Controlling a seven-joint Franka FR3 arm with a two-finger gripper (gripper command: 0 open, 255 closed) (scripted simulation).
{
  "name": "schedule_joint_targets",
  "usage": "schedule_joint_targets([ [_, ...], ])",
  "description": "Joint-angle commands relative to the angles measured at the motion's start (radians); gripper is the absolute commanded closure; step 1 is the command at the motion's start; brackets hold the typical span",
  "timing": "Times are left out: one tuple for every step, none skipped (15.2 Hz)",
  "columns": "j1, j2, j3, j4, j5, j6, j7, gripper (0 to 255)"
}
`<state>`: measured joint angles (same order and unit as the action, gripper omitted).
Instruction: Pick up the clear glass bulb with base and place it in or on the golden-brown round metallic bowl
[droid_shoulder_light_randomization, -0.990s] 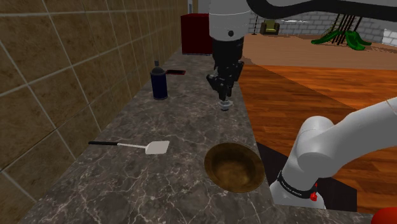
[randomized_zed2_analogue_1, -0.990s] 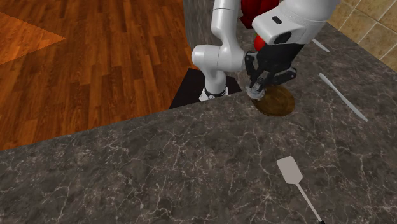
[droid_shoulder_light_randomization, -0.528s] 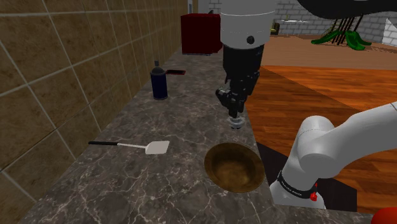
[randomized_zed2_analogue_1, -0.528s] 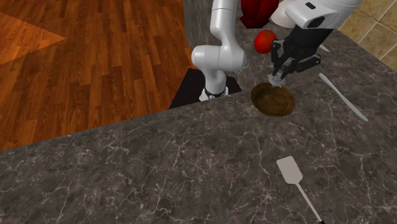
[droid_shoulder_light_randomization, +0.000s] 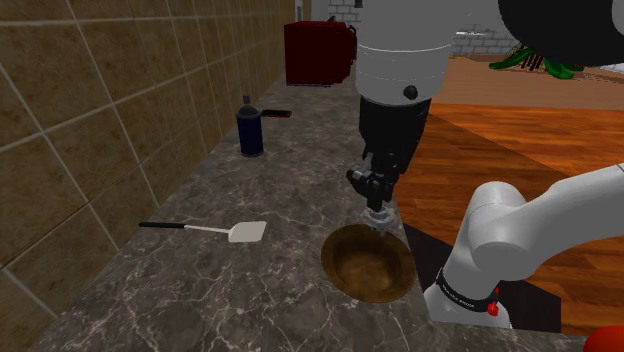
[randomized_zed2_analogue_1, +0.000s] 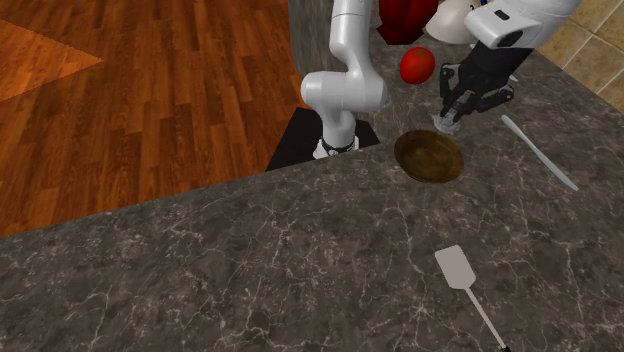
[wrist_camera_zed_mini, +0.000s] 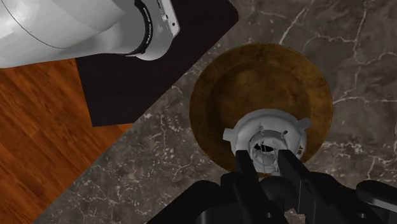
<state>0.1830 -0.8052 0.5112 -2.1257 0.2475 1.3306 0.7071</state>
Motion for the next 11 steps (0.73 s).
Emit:
schedule_joint_targets([
  [0.005,-0.012,0.005,-0.033,0.007,0.021,0.000,255],
  [0.007,-0.017,0.007,-0.050,0.010,0.033,0.000,255],
  [0.009,-0.023,0.010,-0.066,0.013,0.044,0.000,255],
  [0.011,-0.028,0.013,-0.082,0.017,0.056,-0.001,255],
  [0.013,-0.032,0.015,-0.098,0.020,0.067,-0.001,255],
  [0.015,-0.037,0.018,-0.114,0.023,0.078,-0.001,255],
  [0.017,-0.042,0.021,-0.130,0.027,0.090,-0.002,255],
  [0.019,-0.046,0.024,-0.145,0.030,0.101,-0.002,255],
  [0.021,-0.050,0.028,-0.160,0.034,0.113,-0.002,255],
  [0.023,-0.054,0.031,-0.175,0.037,0.124,-0.002,255],
  [0.027,-0.060,0.038,-0.204,0.044,0.146,-0.002,255],
])
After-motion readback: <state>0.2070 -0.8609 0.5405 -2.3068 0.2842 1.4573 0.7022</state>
